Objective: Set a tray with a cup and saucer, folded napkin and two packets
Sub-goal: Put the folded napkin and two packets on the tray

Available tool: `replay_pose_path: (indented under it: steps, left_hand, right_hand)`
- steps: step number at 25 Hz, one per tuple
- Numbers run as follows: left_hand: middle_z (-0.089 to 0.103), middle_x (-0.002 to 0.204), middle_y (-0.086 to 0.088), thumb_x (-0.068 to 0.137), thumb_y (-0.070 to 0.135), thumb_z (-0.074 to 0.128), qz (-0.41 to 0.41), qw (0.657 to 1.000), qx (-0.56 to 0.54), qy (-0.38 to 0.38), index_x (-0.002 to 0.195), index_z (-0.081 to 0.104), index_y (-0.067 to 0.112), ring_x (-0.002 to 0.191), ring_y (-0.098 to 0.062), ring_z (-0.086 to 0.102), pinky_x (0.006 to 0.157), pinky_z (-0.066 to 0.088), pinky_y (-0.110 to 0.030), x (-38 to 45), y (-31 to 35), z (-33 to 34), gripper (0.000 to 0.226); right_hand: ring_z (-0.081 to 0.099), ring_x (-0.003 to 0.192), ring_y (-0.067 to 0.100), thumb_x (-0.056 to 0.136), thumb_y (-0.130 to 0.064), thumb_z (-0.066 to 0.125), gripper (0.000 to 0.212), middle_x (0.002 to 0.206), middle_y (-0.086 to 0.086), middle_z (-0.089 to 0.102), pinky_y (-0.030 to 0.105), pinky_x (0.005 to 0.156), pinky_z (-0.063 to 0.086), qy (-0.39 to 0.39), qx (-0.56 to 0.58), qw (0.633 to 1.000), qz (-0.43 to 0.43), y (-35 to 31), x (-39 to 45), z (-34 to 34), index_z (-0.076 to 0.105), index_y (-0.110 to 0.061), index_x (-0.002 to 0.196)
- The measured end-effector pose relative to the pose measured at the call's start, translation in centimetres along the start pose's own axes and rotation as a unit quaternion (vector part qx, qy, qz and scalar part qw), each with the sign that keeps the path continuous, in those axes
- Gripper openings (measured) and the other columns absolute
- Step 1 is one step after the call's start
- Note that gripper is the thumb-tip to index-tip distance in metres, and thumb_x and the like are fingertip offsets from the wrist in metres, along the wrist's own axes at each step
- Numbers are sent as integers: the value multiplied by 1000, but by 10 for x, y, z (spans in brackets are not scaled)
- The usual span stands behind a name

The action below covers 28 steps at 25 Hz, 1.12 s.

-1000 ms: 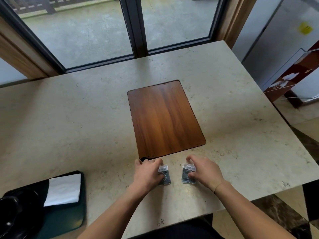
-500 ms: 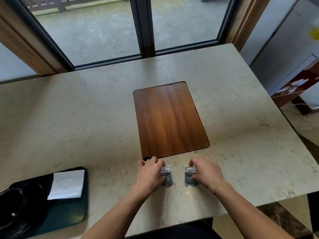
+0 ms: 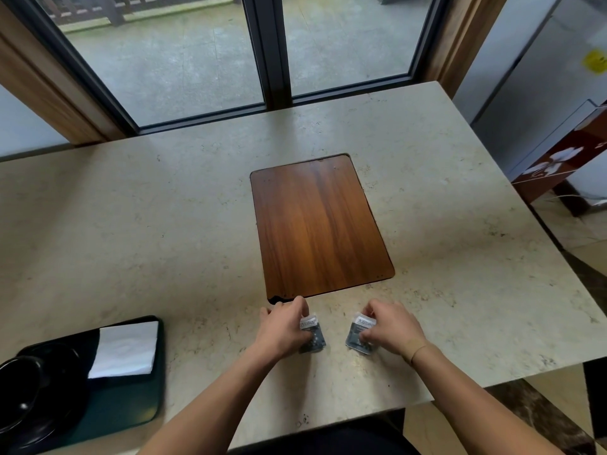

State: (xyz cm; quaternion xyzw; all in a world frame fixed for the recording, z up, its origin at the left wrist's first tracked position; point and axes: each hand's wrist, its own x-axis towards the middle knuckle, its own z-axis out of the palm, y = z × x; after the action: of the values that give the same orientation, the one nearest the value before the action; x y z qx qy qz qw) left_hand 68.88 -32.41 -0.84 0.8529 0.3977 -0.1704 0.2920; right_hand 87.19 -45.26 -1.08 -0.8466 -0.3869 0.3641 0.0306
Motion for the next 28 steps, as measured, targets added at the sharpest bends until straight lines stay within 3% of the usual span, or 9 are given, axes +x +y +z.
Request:
replay_pose_path:
  steps: [2, 5, 13, 17, 25, 28]
  left_hand:
    - [63, 104, 6, 77, 32, 66, -14, 999, -29, -5, 102, 49, 28, 98, -18, 53, 92, 34, -44, 0, -1, 0, 30]
    - [63, 96, 6, 76, 28, 67, -20, 998, -55, -14, 91, 56, 26, 94, -17, 57, 91, 41, -44, 1, 0, -3, 19]
    - [58, 90, 7, 76, 24, 69, -32, 995, -92, -10, 85, 57, 25, 86, -14, 53, 87, 43, -43, -5, 5, -4, 15]
    - [62, 91, 0, 75, 17, 73, -39, 986, -159, -28, 86, 60, 19, 83, -18, 58, 68, 46, -31, -11, -4, -8, 18]
    - [71, 98, -4, 73, 17, 76, -75, 971, -225, 4, 85, 64, 25, 92, -24, 66, 85, 53, -41, -52, -70, -42, 19]
    - [71, 100, -3, 74, 18, 76, -73, 971, -229, 13, 93, 66, 22, 91, -22, 66, 83, 54, -41, -78, -110, -55, 21]
  right_hand:
    - [57, 91, 12, 75, -35, 75, 27, 100, -5, 66, 34, 80, 54, -2, 38, 999, 7, 4, 1, 0, 60, -31, 97]
    - [60, 86, 11, 78, -32, 74, 23, 99, -5, 68, 32, 77, 55, 3, 51, 999, 9, 7, 0, -1, 65, -28, 99]
    - [62, 82, 9, 82, -28, 72, 20, 97, -5, 67, 31, 75, 57, -15, 80, 997, -17, 4, -2, 1, 64, -27, 100]
    - [63, 84, 11, 80, -25, 74, 21, 97, -4, 67, 32, 76, 58, -43, 107, 993, -32, -3, -1, 1, 64, -25, 98]
    - [65, 88, 16, 76, -23, 76, 18, 93, 0, 71, 40, 82, 54, -85, 139, 981, -106, -76, -5, 13, 68, -18, 92]
    - [66, 89, 19, 77, -19, 75, 16, 92, 3, 71, 43, 85, 54, -100, 158, 975, -124, -120, -13, 32, 68, -15, 91]
